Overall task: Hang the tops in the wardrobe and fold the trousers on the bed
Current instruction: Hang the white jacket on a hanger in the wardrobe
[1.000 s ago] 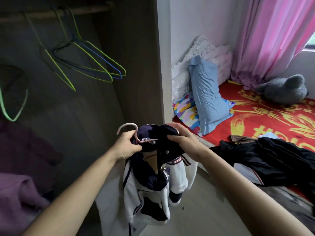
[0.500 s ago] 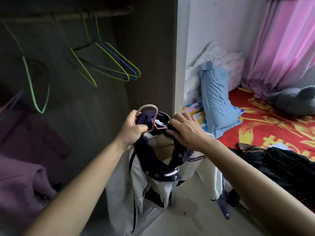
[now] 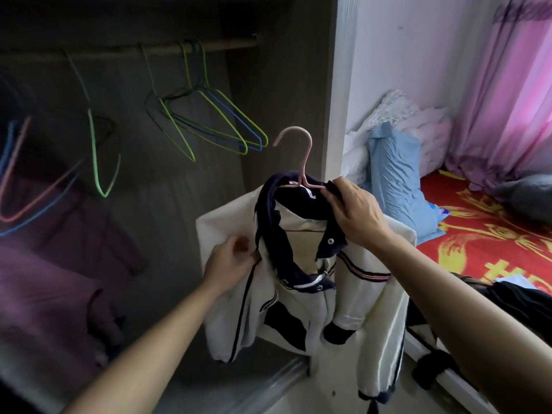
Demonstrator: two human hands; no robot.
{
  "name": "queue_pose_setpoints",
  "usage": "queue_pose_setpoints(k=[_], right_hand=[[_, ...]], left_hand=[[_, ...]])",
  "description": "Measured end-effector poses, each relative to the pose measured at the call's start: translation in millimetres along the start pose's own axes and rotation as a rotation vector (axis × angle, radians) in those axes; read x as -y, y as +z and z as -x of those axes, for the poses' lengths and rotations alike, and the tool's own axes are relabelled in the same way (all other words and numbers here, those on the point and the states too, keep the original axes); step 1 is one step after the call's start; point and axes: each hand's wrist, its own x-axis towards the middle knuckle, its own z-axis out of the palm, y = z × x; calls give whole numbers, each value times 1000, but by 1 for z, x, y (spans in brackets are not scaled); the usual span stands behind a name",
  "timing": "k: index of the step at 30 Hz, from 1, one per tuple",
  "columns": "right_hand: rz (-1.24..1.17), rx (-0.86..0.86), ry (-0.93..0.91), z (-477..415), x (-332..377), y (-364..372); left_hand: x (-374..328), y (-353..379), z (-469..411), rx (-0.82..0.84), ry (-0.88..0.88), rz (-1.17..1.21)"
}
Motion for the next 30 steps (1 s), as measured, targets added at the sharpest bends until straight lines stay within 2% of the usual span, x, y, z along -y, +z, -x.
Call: queue_pose_setpoints(k=[5, 7, 10, 16, 19, 21, 24, 26, 28, 30], right_hand=[[13, -88, 0, -8, 2, -2], [20, -109, 18, -9, 0, -4], [1, -121, 24, -8, 1, -4], [37, -154, 63, -6, -6, -13], [89, -170, 78, -4, -19, -21], [113, -99, 12, -3, -27, -26], [90, 205, -89, -2, -37, -31], [83, 367, -115, -1, -40, -29], [19, 375, -133, 1, -39, -25], [-82, 267, -133, -2, -33, -23]], left_hand=[[-16, -2, 1, 136, 18, 232], [-18, 1, -1, 72, 105, 130], [-24, 4, -8, -88, 131, -6], [-32, -5, -20, -154, -66, 306], [-28, -28, -27, -215, -40, 258], [-26, -51, -36, -258, 40, 179], [-26, -85, -51, -331, 71, 106], [-29, -97, -58, -305, 78, 86], [-32, -104, -62, -212, 78, 112], [-30, -112, -68, -90, 64, 67]])
